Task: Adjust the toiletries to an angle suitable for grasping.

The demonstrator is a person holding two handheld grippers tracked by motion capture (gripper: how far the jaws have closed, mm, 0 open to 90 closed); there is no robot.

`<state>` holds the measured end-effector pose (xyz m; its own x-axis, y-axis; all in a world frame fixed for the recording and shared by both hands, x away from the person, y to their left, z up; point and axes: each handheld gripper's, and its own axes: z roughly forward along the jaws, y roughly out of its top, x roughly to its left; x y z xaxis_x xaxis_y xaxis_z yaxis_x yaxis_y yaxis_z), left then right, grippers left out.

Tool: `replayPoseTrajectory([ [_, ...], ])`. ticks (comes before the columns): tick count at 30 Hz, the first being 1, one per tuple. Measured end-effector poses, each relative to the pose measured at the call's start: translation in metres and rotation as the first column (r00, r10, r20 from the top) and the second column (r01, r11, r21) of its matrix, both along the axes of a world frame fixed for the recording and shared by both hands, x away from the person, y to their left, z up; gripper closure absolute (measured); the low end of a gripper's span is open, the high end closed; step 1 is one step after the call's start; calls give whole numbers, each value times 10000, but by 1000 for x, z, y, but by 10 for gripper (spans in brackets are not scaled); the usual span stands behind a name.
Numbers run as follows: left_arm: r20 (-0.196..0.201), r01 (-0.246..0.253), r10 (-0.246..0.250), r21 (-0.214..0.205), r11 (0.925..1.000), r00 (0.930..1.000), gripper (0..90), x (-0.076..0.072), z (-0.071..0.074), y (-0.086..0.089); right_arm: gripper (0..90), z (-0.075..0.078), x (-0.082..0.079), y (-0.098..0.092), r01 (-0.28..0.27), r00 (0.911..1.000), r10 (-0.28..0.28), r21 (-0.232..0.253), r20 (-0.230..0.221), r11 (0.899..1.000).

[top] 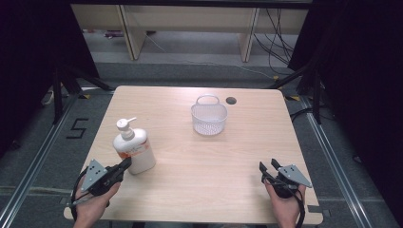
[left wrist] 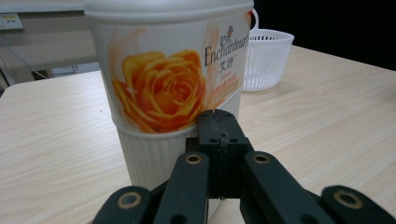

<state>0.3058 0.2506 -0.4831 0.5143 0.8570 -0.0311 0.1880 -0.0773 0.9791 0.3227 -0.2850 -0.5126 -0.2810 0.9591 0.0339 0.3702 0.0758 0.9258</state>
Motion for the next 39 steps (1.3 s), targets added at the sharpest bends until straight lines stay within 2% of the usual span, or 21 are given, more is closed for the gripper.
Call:
replayPoseTrajectory([
  [2,-146,-136,137,86,9999,9998,892,-2,-2,1,496,0,-1,2,250,9997,-249,-87,76,9996],
  [3,-146,-136,137,86,9999,9998,878,-2,-2,1,495,0,-1,2,3,9997,-2,-45,246,10000],
  [5,-117,-120,123,202,9997,9999,805,-5,-4,3,494,3,-3,7,139,9998,-140,97,157,9999],
  [6,-72,-72,75,290,9996,9999,805,-7,-9,5,492,5,-2,7,-216,9989,215,14,420,9998],
  [8,-240,-169,177,336,9993,9996,664,-11,-17,7,467,19,-7,29,-732,9918,722,62,1058,9973],
  [9,-306,-222,234,381,9990,9993,631,-13,-22,8,459,22,-9,36,-827,9908,795,255,1095,9962],
  [10,-336,-252,265,405,9989,9991,575,-15,-25,10,448,27,-10,44,-1258,9838,1256,-61,1282,9920],
  [11,-367,-350,362,330,9988,9987,540,-16,-27,10,443,31,-11,54,-1558,9783,1548,-32,1374,9878],
  [14,-500,-566,586,407,9976,9970,486,-18,-31,13,433,35,-13,70,-1835,9700,1807,21,1626,9830],
  [15,-480,-669,689,419,9969,9965,426,-19,-32,14,419,42,-14,92,-2275,9586,2194,250,1814,9735],
  [16,-530,-768,789,412,9962,9955,408,-19,-33,15,417,44,-13,97,-2411,9523,2357,44,1940,9705],
  [17,-530,-768,789,412,9962,9955,393,-19,-33,15,417,44,-13,97,-2411,9523,2357,44,1940,9705],
  [18,-520,-865,883,369,9956,9947,380,-18,-35,17,412,51,-12,114,-2787,9424,2673,300,2013,9599],
  [20,-519,-932,951,366,9950,9941,362,-18,-37,18,409,56,-10,128,-3205,9306,3042,517,2037,9458],
  [21,-519,-932,951,366,9950,9941,358,-18,-37,18,409,56,-10,128,-3205,9306,3042,517,2037,9458],
  [22,-500,-953,969,340,9949,9940,349,-17,-39,19,409,63,-7,144,-3516,9172,3330,518,2186,9347],
  [28,-548,-1132,1144,248,9933,9919,324,-15,-41,24,413,75,0,186,-4011,8924,3794,442,2442,9150],
  [29,-548,-1132,1144,248,9933,9919,322,-15,-41,24,416,76,2,193,-4177,8842,3961,398,2477,9077],
  [31,-508,-1118,1127,203,9935,9923,321,-15,-41,24,416,78,2,200,-4180,8834,3980,321,2473,9079],
  [32,-502,-1106,1116,213,9936,9925,320,-15,-41,24,417,80,4,213,-4430,8728,4200,421,2486,8955],
  [39,-498,-1136,1144,178,9934,9922,318,-15,-41,24,411,90,14,244,-4851,8461,4618,256,2661,8741],
])
